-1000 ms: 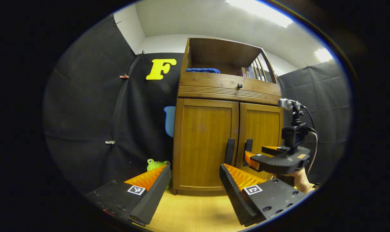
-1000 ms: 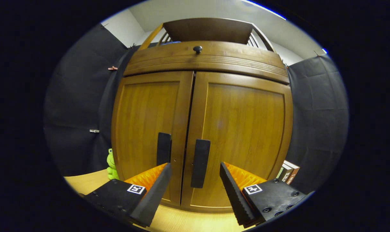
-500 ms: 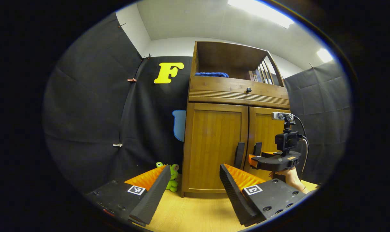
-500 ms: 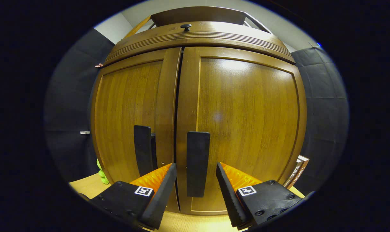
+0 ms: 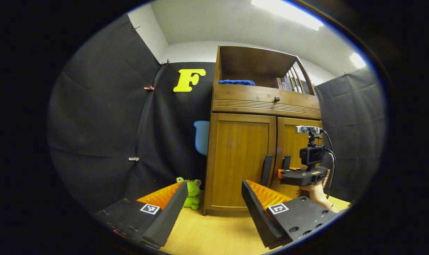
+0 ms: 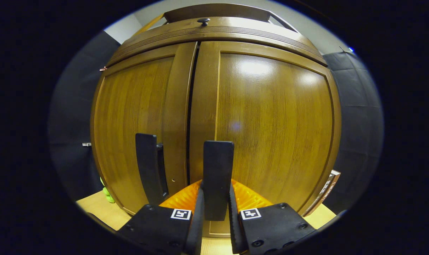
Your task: Open the right door of the double-door shoe cabinet with the right hand, and open the left door with the left hand.
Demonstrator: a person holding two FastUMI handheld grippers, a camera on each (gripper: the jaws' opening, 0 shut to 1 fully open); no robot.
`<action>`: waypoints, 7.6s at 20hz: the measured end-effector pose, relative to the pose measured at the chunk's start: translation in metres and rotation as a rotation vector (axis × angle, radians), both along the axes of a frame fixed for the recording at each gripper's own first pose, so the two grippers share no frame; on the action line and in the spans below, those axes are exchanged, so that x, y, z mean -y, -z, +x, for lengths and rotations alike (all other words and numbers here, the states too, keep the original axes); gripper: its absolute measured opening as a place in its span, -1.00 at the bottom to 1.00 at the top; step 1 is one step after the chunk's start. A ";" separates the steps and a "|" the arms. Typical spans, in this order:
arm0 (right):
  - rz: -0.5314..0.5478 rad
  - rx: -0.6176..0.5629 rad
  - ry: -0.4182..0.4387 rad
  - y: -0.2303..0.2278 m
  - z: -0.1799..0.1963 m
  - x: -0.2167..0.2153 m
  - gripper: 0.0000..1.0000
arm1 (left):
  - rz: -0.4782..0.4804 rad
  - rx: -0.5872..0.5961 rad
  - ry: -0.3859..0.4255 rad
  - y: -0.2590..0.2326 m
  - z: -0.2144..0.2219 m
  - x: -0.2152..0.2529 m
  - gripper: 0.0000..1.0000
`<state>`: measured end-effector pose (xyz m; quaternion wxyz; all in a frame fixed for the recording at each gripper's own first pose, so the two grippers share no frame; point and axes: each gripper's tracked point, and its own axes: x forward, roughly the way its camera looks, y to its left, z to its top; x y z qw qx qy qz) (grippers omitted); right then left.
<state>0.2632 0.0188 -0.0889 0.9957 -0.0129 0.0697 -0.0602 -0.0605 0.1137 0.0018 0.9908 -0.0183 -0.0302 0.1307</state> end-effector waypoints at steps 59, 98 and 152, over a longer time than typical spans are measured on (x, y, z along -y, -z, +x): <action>-0.019 0.116 0.154 -0.078 -0.315 0.226 -0.58 | 0.069 -0.017 0.422 0.019 0.087 0.258 0.87; -0.023 0.157 -0.054 -0.076 -0.268 0.158 0.90 | 0.083 -0.008 0.140 0.074 0.323 0.133 -0.29; 0.102 0.115 -0.304 -0.065 -0.241 -0.030 0.91 | -0.064 -0.098 0.083 0.076 0.077 -0.063 -0.62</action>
